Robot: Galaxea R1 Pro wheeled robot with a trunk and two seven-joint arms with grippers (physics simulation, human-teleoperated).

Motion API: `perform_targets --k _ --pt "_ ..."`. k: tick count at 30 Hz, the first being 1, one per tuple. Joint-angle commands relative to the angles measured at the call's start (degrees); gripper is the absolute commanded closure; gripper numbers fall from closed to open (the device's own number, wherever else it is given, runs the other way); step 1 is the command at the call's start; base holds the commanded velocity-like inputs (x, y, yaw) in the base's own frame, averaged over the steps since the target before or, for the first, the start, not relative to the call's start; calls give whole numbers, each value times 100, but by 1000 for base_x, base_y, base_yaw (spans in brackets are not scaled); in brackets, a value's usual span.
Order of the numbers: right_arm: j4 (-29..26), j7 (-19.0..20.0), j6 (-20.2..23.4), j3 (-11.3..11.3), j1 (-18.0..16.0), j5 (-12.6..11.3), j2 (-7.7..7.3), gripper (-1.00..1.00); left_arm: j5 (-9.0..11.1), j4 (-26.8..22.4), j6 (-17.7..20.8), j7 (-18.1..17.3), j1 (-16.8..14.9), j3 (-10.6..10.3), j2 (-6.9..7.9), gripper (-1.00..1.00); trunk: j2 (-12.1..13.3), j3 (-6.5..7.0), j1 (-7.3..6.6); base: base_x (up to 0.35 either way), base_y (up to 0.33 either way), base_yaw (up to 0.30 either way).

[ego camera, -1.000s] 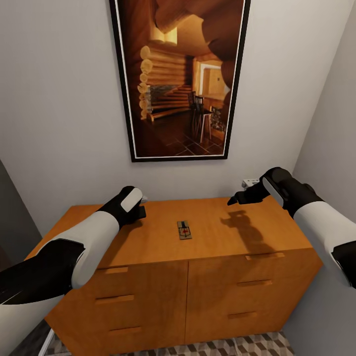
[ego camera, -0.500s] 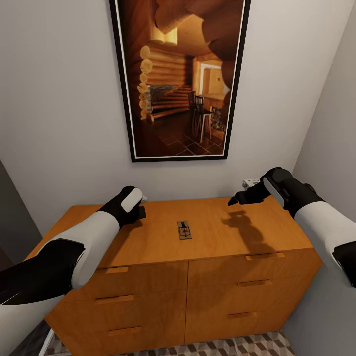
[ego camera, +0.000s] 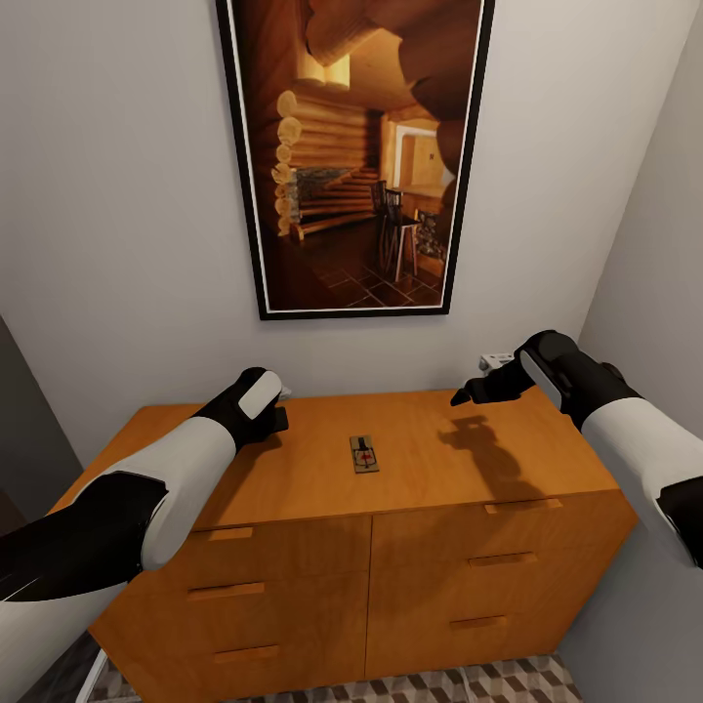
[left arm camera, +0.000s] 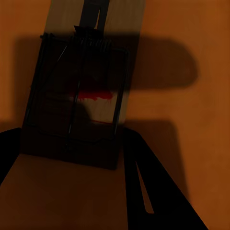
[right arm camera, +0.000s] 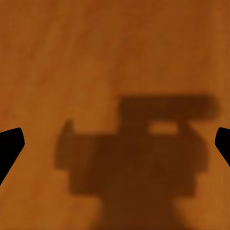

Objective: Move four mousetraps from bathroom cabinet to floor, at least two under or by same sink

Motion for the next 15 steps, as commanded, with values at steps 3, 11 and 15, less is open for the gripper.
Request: perform_targets --k 3,11,15 --pt "-6 -8 14 43 -7 -40 -9 -100 115 358 42 28 0 -17 3 100 -3 -8 0 0 0 0" --pt "0 -9 14 56 -7 -40 -9 -100 119 331 42 23 0 -17 3 100 158 64 -87 0 0 0" --pt "8 -8 14 58 -7 -40 -6 -100 116 322 42 22 0 -17 3 100 318 136 -175 0 0 0"
